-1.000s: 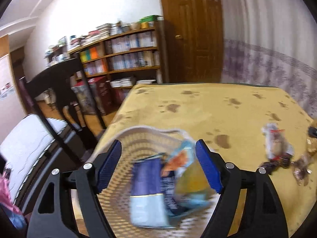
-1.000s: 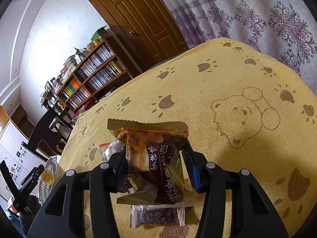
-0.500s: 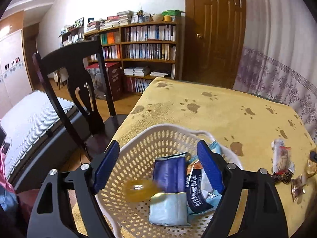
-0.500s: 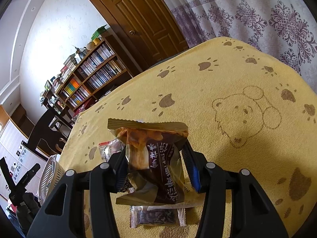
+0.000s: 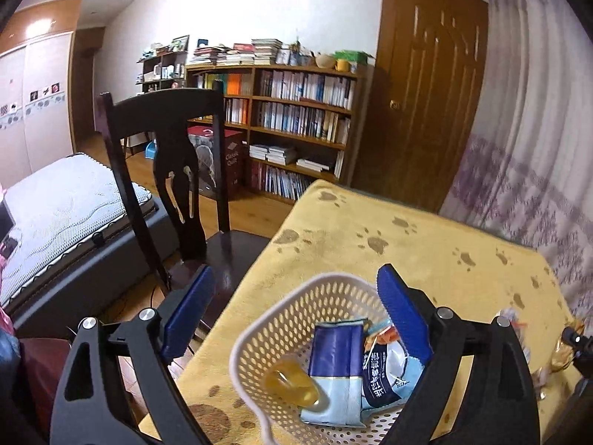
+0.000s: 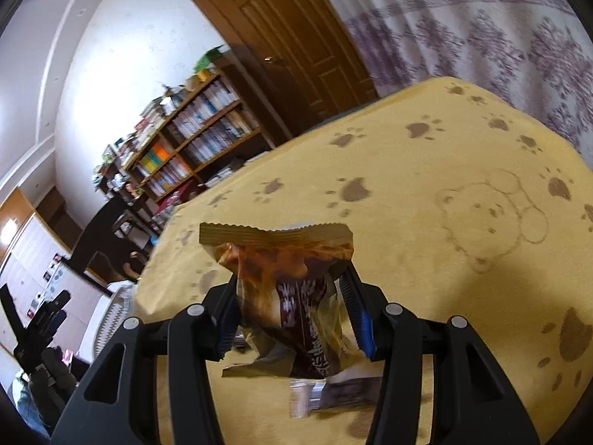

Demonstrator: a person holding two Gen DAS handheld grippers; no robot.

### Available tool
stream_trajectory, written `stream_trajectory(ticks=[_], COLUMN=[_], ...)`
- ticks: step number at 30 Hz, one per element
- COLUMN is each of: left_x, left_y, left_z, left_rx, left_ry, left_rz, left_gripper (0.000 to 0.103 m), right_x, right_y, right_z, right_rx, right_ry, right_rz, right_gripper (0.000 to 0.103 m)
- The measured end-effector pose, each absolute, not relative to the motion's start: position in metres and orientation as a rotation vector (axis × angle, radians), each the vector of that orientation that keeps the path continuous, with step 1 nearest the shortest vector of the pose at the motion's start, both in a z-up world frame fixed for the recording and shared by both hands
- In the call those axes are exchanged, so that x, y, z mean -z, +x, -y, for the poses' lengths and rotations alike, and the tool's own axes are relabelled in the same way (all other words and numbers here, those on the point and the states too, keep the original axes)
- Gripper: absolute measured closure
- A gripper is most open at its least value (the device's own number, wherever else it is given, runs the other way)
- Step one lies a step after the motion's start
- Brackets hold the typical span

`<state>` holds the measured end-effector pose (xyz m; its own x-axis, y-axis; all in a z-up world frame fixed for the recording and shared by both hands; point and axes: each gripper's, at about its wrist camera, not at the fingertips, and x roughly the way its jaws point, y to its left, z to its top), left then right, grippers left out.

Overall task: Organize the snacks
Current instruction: 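Carry the brown snack bag toward the basket with the right tool, then lower the brown bag into the basket and open the right tool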

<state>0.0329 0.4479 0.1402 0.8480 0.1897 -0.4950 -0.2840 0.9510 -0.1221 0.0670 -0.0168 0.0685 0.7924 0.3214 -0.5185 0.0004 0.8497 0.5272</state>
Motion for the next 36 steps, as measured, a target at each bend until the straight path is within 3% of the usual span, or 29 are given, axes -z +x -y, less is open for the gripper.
stream_trajectory(ticks=[15,28,36], left_x=[-0.165,-0.174,-0.176], left_y=[0.007,-0.003,-0.004], left_z=[-0.474,-0.489,-0.498], left_rx=[-0.315,-0.332,-0.329], left_ry=[-0.249,-0.283,-0.322], left_rz=[-0.406,-0.363,-0.349], left_gripper=[0.012,0.012,0.012], right_x=[-0.135,-0.131,-0.12], right_y=[0.075,0.1,0.111], right_z=[-0.136,-0.277,-0.306], right_rx=[-0.547,-0.679,-0.661], right_ry=[0.428,0.33,0.323], right_rz=[-0.684,-0.828,-0.884], right_gripper=[0.053,0.052,0.044])
